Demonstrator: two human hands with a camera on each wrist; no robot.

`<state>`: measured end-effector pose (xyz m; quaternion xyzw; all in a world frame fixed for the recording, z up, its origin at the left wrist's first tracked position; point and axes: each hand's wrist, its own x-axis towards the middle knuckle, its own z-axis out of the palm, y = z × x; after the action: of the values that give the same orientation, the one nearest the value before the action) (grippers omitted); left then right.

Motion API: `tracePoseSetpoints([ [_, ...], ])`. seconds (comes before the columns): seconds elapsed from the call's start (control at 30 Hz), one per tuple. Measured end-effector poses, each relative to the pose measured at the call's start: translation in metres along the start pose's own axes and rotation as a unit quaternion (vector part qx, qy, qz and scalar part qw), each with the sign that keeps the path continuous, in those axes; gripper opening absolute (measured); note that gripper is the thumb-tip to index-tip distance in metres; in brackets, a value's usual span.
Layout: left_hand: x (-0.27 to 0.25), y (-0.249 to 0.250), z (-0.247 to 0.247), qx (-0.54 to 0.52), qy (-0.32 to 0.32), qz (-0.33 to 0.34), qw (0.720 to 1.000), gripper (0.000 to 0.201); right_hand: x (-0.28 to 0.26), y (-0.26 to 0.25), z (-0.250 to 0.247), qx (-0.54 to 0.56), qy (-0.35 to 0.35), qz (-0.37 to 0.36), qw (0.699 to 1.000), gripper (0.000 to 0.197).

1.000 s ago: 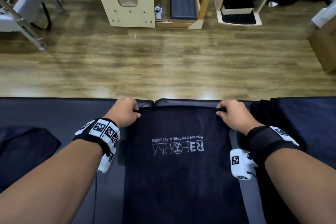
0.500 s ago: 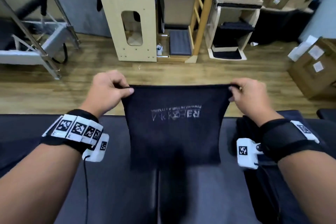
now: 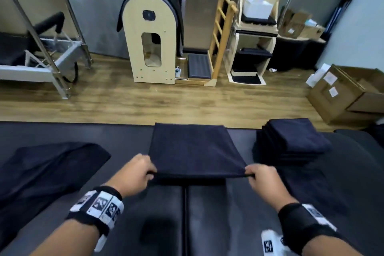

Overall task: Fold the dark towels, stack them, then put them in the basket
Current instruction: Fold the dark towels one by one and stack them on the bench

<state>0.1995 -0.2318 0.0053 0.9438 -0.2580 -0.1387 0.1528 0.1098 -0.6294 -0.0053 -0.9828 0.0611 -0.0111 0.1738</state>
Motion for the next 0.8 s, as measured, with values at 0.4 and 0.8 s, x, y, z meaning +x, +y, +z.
tracePoseSetpoints([
  [0.4,-0.120,0.040,0.117,-0.118,-0.083,-0.136,0.980,0.022,-0.155,0.036,0.066,0.016,-0.226,0.094,0.970,0.009],
  [0.8,-0.133,0.033,0.116,-0.287,-0.044,-0.176,0.941,0.020,-0.153,0.027,0.026,0.080,-0.134,0.095,0.983,0.026],
])
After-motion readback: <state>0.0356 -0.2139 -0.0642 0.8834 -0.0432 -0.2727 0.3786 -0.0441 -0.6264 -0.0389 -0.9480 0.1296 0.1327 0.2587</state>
